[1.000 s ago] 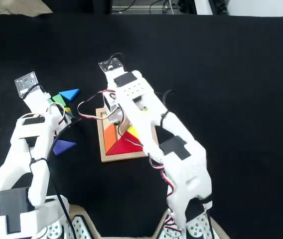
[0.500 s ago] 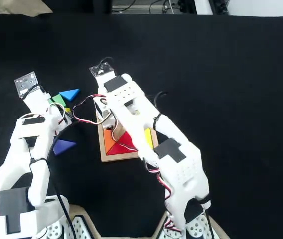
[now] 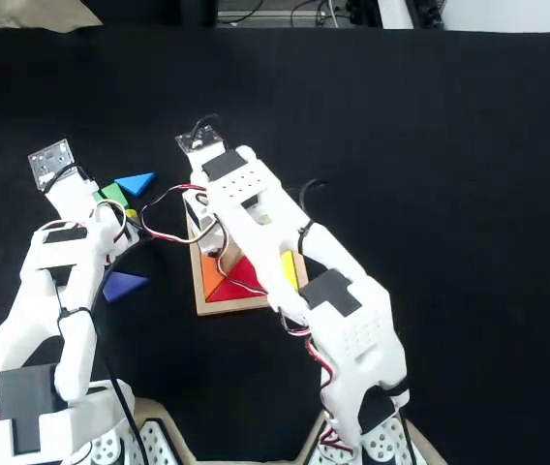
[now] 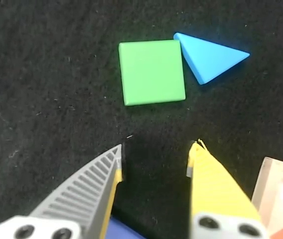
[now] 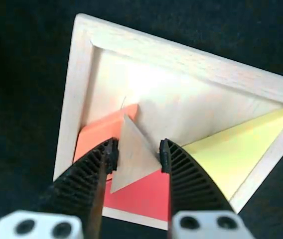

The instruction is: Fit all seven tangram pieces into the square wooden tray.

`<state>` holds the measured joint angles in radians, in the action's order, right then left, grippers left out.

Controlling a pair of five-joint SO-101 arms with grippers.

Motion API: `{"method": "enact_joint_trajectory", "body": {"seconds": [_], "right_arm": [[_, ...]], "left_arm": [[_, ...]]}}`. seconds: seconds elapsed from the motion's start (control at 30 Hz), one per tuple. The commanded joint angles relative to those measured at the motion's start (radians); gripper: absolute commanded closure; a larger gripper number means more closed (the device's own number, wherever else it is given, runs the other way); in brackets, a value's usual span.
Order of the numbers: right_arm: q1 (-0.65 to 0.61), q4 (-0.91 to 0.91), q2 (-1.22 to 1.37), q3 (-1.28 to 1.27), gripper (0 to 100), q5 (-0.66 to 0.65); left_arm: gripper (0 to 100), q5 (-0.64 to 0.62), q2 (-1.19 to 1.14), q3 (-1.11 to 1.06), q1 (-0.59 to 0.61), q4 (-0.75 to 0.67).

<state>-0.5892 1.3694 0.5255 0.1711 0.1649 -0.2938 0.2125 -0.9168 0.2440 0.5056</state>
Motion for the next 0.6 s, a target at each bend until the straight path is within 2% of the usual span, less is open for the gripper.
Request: {"method": "enact_joint_trajectory", "body": {"seconds": [0.0, 0.2, 0.43, 0.57], "right_arm": [[-0.003, 0.008, -0.013, 0.008, 90.7, 0.006], [-0.006, 0.031, -0.013, 0.007, 78.7, 0.006], [-0.009, 0.049, -0.016, 0.016, 78.9, -0.029], [0.032, 0.051, -0.074, 0.033, 79.3, -0.061]], "left_arm": [[78, 0.005, 0.029, 0.005, -0.01, -0.02], [78, 0.005, 0.029, 0.005, -0.01, -0.02], [78, 0.005, 0.029, 0.005, -0.01, -0.02], [78, 0.005, 0.029, 0.005, -0.01, -0.02]]}}
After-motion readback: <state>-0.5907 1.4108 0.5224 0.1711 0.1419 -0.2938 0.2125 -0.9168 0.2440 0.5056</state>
